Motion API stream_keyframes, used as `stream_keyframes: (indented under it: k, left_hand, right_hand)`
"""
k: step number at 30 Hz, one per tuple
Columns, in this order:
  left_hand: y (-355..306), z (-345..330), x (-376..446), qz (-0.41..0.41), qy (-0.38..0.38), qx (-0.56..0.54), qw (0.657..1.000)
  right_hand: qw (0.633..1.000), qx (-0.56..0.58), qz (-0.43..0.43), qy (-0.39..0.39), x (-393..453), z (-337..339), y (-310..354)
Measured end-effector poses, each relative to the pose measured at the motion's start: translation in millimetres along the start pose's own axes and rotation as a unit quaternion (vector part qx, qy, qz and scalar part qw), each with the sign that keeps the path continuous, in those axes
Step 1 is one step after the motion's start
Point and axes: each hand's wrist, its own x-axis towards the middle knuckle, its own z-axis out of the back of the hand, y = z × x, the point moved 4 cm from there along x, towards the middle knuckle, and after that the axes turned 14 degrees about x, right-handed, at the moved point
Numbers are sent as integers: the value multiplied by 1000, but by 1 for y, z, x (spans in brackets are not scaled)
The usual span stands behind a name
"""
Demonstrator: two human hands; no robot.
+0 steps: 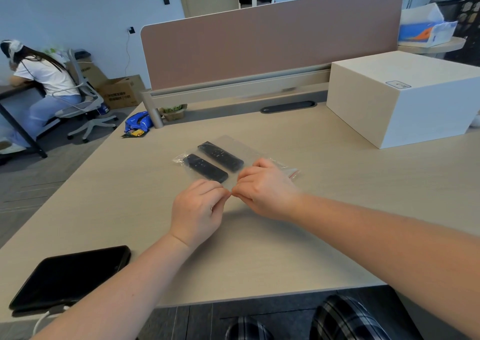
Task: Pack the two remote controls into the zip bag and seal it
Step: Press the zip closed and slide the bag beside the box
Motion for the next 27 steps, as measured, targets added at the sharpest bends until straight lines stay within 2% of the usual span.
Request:
stream_keyframes:
  k: [12,20,23,27]
  left_hand:
    - [3,-2,0,0,9,-6,1000]
    - [8,5,-2,34,-20,-37,999]
    - [10,5,-3,28,-23,-38,999]
    - [10,2,-3,5,-26,-15,1000]
  right_hand:
    - [1000,-5,3,9,0,-4,1]
    - [999,-25,-2,-38,-5,2,-9]
    - [998,-25,7,-59,-5,2,-8]
    - [999,-12,17,-49,-3,-1,-8]
